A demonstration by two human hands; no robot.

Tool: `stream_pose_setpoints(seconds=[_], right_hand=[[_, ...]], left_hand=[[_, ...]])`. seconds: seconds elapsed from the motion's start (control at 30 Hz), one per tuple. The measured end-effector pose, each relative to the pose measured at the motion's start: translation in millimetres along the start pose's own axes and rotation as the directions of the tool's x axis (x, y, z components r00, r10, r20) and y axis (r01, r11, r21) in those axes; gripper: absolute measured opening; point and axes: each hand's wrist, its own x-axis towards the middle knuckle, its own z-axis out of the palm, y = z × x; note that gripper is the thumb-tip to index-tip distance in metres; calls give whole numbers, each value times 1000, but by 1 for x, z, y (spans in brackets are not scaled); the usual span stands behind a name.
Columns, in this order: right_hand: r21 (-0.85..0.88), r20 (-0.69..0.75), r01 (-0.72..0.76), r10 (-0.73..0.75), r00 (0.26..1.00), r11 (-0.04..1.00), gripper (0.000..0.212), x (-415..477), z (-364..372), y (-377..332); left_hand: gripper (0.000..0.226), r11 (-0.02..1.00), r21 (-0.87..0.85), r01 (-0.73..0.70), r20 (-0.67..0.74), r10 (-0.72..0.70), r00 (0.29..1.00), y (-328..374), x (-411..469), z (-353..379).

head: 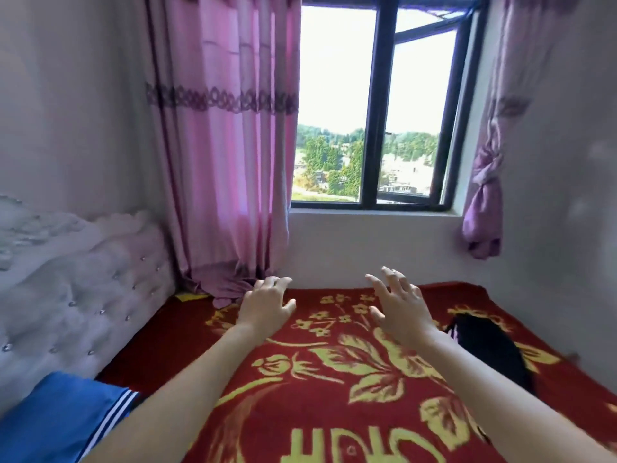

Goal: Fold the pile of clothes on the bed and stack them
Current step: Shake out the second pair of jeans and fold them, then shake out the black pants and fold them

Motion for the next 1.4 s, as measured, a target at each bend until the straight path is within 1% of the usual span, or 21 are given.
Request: stream_pose_setpoints(seconds=[0.07,0.13,0.23,0.33,0.43,0.53,0.7,0.77,0.8,0.9,1.0,1.1,1.13,1.2,1.23,1.3,1.37,1.4], right_hand=[[-75,-9,-44,44,999,996,78,-10,-12,28],[-113,4,-97,98,995,989,84,-24,-20,53],[-181,15,-127,132,991,975,84,-53,-34,87],[-231,58,-204,222,973,951,81,-84,-44,119],[-267,106,-303,341,934,915,75,-116,-49,143],[-311,151,-380,440,885,871,74,-148,-48,159],[-363,192,-474,562,805,802,77,-197,-43,177],[-407,199,-471,580,790,782,77,-205,-47,178],[-391,210,-470,574,791,791,75,-207,-50,179],[-297,260,-490,563,785,820,64,-214,-51,189],[-240,261,-487,539,801,840,62,-219,-35,217],[-224,288,-465,514,808,856,62,-217,-16,249],[-231,299,-455,508,808,860,63,-216,-10,260],[-221,282,-402,453,846,889,71,-217,8,287],[-217,300,-388,440,847,896,75,-220,20,304],[-209,318,-362,413,853,908,78,-233,45,336],[-147,347,-379,407,845,913,79,-254,72,368],[-132,404,-377,397,824,917,80,-262,76,380]], left_hand=[[49,998,-22,-66,-33,65,997,26,13,0],[48,991,-45,-125,-48,123,991,50,22,1],[46,976,-89,-198,-50,194,980,82,29,9],[45,951,-158,-264,-27,264,964,109,29,27],[49,923,-238,-301,42,319,947,132,22,57],[48,903,-289,-317,137,367,920,152,12,89],[47,848,-422,-319,230,441,868,184,-1,126],[47,831,-452,-324,250,467,848,196,-4,139],[47,827,-461,-321,262,473,841,201,-6,145],[47,835,-459,-303,293,465,836,214,-11,158],[45,855,-430,-291,299,439,847,225,-13,167],[43,887,-377,-267,291,387,875,238,-10,174],[43,901,-356,-248,291,359,886,244,-8,179],[45,932,-309,-190,295,283,912,261,-7,191],[46,944,-295,-149,303,240,922,272,-8,199],[46,956,-285,-70,332,167,928,300,-14,218],[46,964,-264,-22,378,124,917,331,-25,237],[47,967,-253,-15,395,117,911,346,-29,245]])
